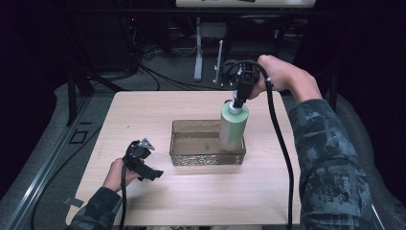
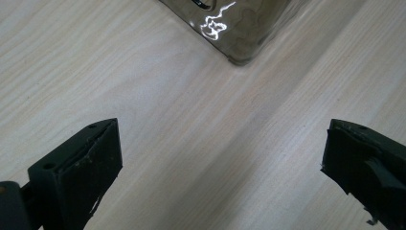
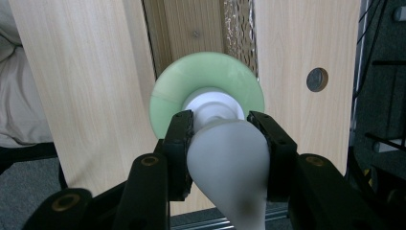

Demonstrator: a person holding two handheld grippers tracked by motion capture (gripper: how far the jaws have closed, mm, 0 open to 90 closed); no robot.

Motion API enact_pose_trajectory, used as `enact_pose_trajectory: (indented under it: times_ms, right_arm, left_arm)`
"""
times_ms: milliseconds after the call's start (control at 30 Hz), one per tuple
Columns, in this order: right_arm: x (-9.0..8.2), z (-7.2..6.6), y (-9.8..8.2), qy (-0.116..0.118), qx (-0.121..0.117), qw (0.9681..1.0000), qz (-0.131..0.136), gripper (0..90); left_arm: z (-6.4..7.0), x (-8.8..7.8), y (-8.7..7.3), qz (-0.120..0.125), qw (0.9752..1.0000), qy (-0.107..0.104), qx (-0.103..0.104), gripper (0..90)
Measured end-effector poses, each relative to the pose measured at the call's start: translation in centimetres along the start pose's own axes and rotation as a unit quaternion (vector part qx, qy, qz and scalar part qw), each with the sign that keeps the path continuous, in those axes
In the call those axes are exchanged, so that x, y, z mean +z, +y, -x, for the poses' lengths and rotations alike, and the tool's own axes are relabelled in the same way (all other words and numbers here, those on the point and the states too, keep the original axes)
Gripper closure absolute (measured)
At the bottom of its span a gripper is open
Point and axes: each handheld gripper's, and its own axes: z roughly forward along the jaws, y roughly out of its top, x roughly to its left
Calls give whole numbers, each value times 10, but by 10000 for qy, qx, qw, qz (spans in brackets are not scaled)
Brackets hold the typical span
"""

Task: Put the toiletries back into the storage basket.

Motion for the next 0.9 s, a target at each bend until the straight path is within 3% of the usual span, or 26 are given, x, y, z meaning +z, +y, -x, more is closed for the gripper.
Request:
enact_pose_trajectory:
  times_ms: [633, 900]
  right_arm:
    - [26, 4, -5, 150, 55, 9999, 23, 622]
    - [28, 4, -6, 180, 92, 9998, 21, 622]
  left_arm:
    - [-1, 1, -1, -12, 10000, -17, -9, 1]
    - [-1, 1, -1, -17, 10000, -23, -6, 1]
